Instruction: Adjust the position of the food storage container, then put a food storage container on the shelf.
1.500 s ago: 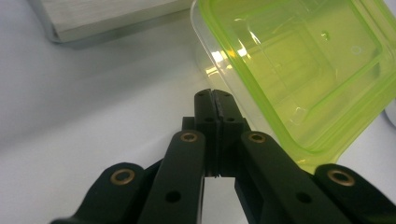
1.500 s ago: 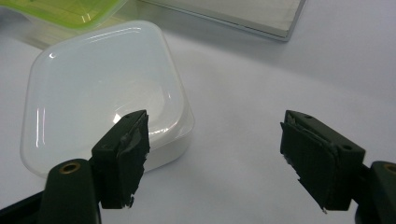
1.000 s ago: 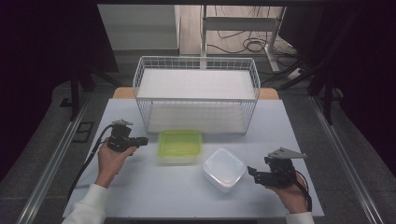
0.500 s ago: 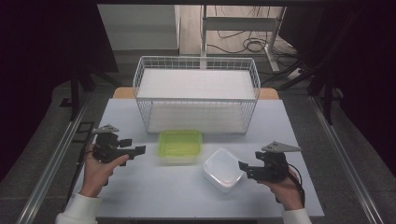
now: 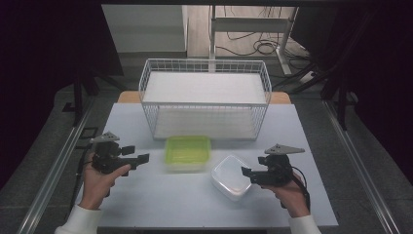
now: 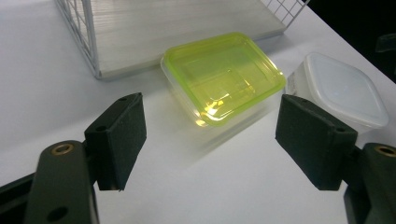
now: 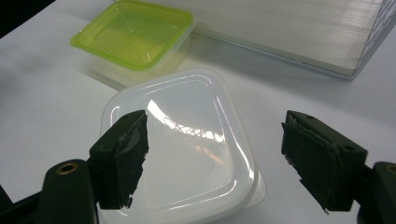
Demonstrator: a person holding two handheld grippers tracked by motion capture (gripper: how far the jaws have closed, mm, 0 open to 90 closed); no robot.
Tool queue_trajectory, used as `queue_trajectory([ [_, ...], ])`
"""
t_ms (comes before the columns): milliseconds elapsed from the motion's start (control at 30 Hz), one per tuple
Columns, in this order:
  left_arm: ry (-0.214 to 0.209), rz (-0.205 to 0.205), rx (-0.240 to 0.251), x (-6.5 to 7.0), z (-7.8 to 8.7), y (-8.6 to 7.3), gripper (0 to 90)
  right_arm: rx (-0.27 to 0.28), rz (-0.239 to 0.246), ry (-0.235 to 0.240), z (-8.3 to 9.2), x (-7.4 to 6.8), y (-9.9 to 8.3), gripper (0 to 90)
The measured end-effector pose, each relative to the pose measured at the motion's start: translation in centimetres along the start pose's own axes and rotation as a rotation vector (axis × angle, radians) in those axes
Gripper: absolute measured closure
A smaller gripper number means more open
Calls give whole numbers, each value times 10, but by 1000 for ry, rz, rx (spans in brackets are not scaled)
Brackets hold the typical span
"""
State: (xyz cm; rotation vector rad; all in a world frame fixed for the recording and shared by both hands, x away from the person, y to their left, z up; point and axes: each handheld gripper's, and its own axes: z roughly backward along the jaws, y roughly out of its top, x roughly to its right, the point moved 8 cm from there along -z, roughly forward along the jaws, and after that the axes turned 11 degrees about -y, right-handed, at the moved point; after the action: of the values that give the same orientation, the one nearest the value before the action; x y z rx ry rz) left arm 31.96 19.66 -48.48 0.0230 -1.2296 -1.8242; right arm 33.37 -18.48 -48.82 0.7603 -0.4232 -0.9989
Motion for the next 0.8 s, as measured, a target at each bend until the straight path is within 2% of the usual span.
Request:
queue_trajectory([
  [200, 2, 12, -8, 0, -4, 0, 235, -8, 10, -3, -1, -3, 7, 232],
  [467, 6, 36, -10, -4, -13, 5, 249, -23, 24, 28, -13, -20, 28, 243],
  [700, -6, 31, -13, 0, -20, 14, 256, -43, 14, 37, -19, -32, 49, 253],
  [800, -5, 47, -11, -2, -25, 20, 262, -60, -5, 43, -26, -36, 62, 269],
])
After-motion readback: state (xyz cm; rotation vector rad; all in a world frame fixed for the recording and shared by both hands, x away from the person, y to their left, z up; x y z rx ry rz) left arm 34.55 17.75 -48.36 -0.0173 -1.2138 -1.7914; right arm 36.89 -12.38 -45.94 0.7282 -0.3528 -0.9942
